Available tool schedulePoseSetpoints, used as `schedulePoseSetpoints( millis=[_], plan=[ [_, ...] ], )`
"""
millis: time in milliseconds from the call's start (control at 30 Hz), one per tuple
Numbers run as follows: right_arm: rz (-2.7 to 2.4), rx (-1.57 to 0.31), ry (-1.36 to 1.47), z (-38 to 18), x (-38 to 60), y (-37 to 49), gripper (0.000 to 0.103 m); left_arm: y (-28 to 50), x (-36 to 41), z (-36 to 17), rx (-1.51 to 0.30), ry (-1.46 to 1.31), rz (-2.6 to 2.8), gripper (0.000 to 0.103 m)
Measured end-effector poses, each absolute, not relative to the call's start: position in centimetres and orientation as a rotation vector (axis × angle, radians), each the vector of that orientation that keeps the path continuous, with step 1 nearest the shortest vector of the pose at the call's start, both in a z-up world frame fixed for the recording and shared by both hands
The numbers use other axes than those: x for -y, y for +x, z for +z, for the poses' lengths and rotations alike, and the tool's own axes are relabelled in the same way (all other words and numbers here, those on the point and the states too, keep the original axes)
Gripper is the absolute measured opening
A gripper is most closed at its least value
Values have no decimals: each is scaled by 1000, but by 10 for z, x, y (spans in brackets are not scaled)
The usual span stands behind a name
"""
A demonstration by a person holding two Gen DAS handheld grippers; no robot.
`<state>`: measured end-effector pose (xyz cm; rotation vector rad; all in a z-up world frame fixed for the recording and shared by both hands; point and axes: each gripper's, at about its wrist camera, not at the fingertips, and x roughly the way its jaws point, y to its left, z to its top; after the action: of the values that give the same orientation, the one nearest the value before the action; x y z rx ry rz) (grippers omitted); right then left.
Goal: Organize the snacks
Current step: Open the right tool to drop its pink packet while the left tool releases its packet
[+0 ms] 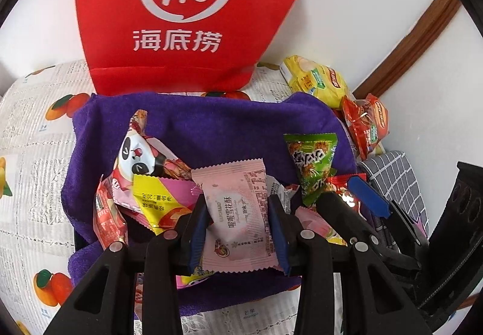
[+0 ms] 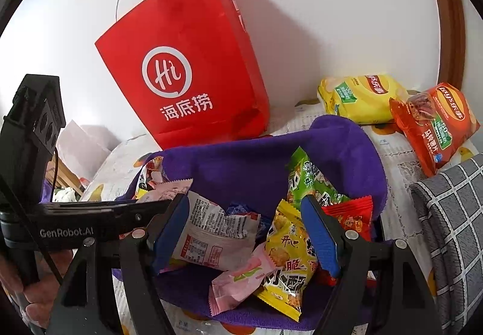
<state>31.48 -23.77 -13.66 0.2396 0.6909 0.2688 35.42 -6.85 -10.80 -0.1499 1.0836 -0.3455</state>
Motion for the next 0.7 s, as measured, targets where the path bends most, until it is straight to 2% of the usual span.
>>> schedulePoseSetpoints(
  millis=[133, 300, 433, 567, 700],
  plan=[
    [276, -679, 262, -136, 242, 314, 76, 354, 70, -107, -1080, -143, -342, 41],
    [276, -654, 272, -130, 245, 310, 76, 354, 70, -102, -1059, -128, -336, 54],
    [273, -650, 265, -128, 245, 309, 76, 352, 70, -97, -1034, -91, -307, 57],
    [271, -662, 269, -129, 246, 309, 76, 352, 70, -97, -1020, -68, -290, 64],
    [307, -696, 297, -132, 245, 310, 76, 351, 67, -93, -1026, -60, -283, 65]
  ],
)
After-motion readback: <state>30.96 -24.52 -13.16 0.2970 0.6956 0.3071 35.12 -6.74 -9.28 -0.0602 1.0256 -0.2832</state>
